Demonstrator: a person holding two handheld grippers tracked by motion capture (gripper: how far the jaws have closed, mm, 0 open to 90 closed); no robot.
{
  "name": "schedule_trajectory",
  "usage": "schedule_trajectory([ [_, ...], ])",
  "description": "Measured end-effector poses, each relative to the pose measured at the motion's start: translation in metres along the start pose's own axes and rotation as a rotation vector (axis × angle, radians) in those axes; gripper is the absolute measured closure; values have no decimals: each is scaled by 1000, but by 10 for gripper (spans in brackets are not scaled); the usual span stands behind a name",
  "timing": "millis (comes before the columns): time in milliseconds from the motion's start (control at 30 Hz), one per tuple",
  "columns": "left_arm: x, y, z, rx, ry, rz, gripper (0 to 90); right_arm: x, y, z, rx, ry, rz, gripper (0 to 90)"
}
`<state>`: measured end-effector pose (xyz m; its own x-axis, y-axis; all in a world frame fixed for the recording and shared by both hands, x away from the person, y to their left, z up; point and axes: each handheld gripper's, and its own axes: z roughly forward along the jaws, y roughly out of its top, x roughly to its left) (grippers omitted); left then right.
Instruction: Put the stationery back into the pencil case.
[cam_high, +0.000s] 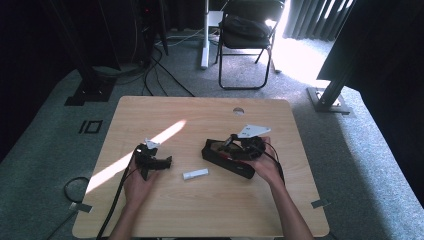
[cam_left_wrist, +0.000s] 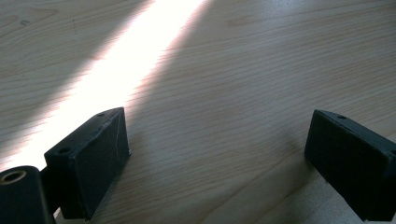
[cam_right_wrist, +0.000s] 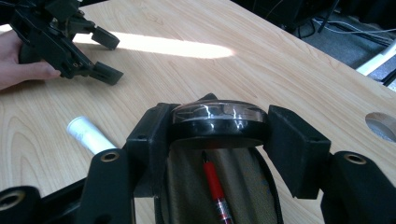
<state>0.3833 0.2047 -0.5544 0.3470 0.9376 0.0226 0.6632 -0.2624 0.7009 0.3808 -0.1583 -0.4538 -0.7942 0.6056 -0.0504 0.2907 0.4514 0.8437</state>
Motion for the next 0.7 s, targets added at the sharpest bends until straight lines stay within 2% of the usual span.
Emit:
schedule_trajectory([
  [700,0,0,0,-1,0,-2,65,-2,-3,14,31,9,9,412],
])
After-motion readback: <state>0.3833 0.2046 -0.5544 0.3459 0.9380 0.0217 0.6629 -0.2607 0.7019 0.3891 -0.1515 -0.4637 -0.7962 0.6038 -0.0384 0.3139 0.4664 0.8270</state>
